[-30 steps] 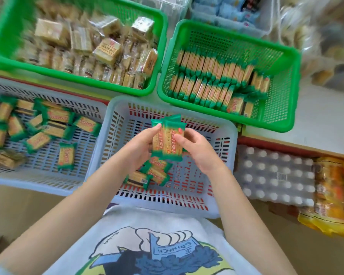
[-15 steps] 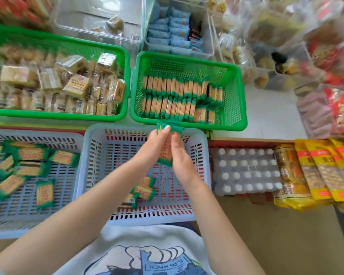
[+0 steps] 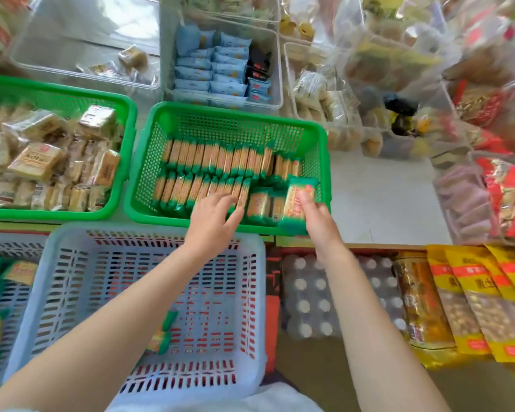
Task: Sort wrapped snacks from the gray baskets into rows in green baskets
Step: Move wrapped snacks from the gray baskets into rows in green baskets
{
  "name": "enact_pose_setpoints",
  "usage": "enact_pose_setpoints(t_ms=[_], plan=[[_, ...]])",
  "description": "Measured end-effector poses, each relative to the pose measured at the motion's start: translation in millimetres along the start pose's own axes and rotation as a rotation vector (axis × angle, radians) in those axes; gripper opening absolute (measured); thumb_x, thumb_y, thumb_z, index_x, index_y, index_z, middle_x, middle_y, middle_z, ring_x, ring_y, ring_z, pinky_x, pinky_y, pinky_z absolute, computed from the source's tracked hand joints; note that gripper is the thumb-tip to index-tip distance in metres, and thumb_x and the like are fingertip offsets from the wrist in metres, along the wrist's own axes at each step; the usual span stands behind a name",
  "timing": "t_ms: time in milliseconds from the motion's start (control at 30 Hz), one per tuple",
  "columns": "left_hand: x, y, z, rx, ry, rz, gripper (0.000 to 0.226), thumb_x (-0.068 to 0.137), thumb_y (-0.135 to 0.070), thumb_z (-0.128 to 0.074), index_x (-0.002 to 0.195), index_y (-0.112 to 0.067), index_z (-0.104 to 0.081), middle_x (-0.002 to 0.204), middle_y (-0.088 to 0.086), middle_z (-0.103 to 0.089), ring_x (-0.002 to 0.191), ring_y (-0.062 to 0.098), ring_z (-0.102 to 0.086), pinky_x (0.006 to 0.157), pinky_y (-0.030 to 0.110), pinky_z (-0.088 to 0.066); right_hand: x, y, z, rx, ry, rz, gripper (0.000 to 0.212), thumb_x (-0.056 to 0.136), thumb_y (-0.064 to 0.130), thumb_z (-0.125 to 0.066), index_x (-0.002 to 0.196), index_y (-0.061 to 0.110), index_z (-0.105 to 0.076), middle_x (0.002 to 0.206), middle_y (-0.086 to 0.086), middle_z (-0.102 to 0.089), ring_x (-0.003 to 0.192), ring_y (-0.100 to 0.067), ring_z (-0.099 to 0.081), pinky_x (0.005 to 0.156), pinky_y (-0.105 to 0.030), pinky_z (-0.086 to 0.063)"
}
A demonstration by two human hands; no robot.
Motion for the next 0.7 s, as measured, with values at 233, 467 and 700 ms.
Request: enact_pose_setpoints(t_ms=[233, 467, 700], plan=[[14, 11, -30, 0.462, 0.053, 0.053, 0.07, 0.095, -0.067, -0.014, 0.142, -0.031, -0.052, 0.152, -0.006, -0.045, 0.146, 0.017, -0.028, 0.119, 0.047, -0.012, 146, -50, -5, -0.116, 0.193, -0.179, 0.143, 0.039, 0.097, -0.063, 0.152, 0.012, -0.038, 0.156, -0.006, -0.043, 0.137, -0.027, -0.047, 0.116, -0.049, -0.036], [15, 12, -32, 0.481, 0.029, 0.065, 0.079, 0.087, -0.067, -0.005, 0.138, -0.032, -0.055, 0.149, -0.004, -0.048, 0.145, 0.019, -0.031, 0.117, 0.047, -0.015, 126, -27, -23, -0.021, 0.217, -0.207, 0.123, 0.057, 0.086, -0.061, 0.155, 0.018, -0.031, 0.16, -0.003, -0.035, 0.143, -0.029, -0.037, 0.116, -0.051, -0.031], [17, 15, -34, 0.485, 0.037, 0.074, 0.074, 0.089, -0.066, -0.007, 0.14, -0.035, -0.052, 0.152, -0.004, -0.045, 0.146, 0.019, -0.028, 0.116, 0.047, -0.012, 118, -26, -30, 0.105, 0.236, -0.178, 0.077, 0.087, 0.064, -0.063, 0.142, 0.014, -0.041, 0.136, 0.001, -0.051, 0.119, -0.018, -0.048, 0.1, -0.037, -0.035]])
Point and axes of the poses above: each hand's wrist, its own x-axis towards the middle knuckle, its own z-axis out of the back of the hand, y = z × x, the point moved 1 cm from there along x, towards the middle knuckle
